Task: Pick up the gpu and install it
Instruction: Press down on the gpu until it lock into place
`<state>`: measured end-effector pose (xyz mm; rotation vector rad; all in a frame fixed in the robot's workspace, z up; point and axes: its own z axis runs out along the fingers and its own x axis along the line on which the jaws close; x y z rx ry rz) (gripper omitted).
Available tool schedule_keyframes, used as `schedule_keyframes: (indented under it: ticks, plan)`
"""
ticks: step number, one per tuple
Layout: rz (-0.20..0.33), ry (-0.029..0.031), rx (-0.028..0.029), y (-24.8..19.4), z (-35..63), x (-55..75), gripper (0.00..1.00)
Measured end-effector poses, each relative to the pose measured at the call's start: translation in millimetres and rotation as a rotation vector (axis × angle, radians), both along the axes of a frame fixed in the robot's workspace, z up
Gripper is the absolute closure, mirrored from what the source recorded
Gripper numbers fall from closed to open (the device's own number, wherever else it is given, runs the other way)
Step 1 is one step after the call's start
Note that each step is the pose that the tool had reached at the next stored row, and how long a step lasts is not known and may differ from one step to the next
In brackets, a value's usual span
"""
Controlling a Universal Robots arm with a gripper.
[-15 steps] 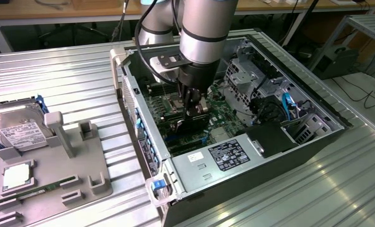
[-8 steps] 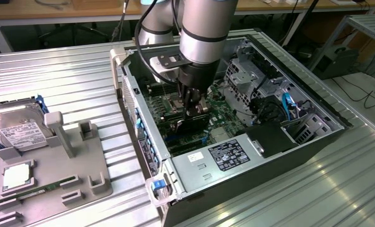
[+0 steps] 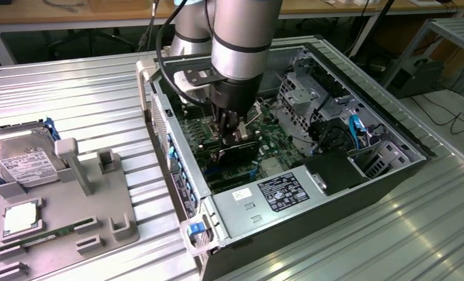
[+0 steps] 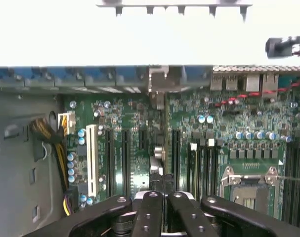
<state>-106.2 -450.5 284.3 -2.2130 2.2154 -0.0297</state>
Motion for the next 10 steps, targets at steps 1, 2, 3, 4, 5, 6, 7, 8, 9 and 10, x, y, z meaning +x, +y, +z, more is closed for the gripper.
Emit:
schedule_keyframes:
  ticks: [1,2,3,4,5,6,7,8,9,10]
  plan:
    - [0.000,0.0000,-0.0001,0.0,0.0,-2.9,0.89]
    - [0.000,-0.0001,0.0000,0.1,-0.2,-5.7,0.89]
    - [0.000,-0.0001,0.0001,0.1,-0.2,-8.0,0.89]
    - [0.000,-0.0001,0.0000,0.1,-0.2,-8.5,0.89]
    - [0.000,-0.0002,-0.0001,0.1,-0.2,-9.0,0.89]
    - [0.000,-0.0001,-0.0003,0.2,-0.2,-9.9,0.89]
    - [0.000,-0.0001,-0.0011,0.8,-0.2,-11.3,0.89]
    - [0.000,-0.0001,-0.0015,1.0,-0.2,-13.1,0.89]
    - [0.000,-0.0001,-0.0016,1.1,-0.2,-14.4,0.89]
    - [0.000,-0.0001,-0.0017,1.1,-0.2,-15.8,0.89]
